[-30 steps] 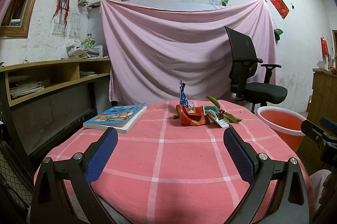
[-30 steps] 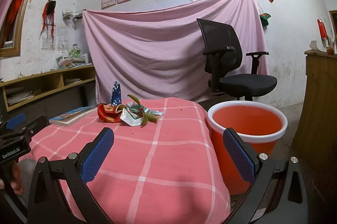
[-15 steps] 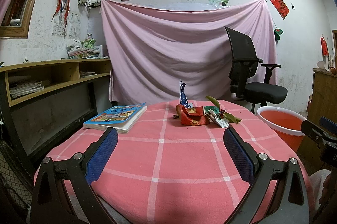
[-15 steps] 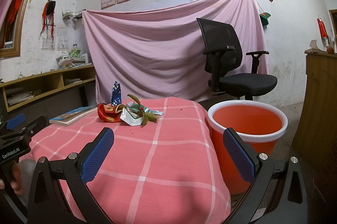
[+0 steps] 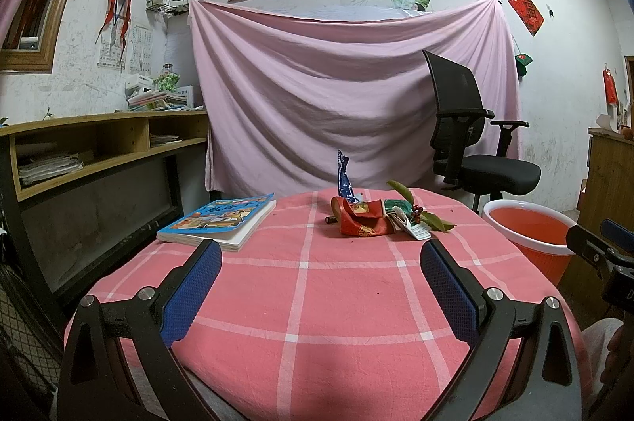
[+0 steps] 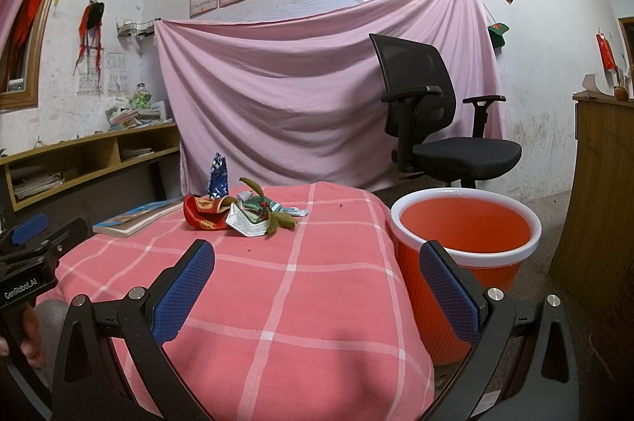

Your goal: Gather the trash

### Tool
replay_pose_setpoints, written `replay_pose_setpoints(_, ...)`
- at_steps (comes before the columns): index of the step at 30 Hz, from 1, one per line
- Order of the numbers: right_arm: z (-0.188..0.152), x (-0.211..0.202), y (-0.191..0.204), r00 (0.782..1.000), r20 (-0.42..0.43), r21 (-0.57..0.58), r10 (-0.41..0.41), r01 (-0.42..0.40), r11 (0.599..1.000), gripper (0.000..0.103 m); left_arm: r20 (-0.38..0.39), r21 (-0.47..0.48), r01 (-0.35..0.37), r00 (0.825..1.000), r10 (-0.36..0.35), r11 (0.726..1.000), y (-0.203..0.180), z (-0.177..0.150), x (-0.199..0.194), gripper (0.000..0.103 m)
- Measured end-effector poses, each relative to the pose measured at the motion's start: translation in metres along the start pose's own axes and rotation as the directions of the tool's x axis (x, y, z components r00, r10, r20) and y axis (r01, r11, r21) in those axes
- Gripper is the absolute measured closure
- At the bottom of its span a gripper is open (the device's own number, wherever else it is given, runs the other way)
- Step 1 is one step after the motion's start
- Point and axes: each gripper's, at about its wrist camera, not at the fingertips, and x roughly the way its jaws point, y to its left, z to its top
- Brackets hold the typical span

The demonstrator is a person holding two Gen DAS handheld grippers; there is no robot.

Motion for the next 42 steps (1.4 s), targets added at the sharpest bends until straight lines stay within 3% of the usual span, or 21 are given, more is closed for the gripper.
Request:
replay_pose_setpoints(22, -0.001, -0.001, -0.001, 1.000, -0.006, 0.005, 0.001, -0.001, 1.000, 0.000, 0.003, 0.003, -0.006, 1.000, 0.006, 1.000, 0.000, 0.000, 0.000, 0.005)
replay_pose_setpoints(32, -0.007, 0.001, 0.003, 1.000, -0.010, 0.009, 0.008, -0.008, 1.000, 0.000, 0.084, -0.004, -0.030, 0.996, 0.031, 1.000, 0.000, 0.004, -0.009, 0.005)
replay_pose_setpoints(42, 0.008, 0.002, 0.004, 0.999, 0.045, -0.010, 0.015, -0.014, 1.000, 0.000, 0.028, -0.015, -0.041, 0.999, 0.041, 0.999, 0.001, 0.015, 0.011, 0.005)
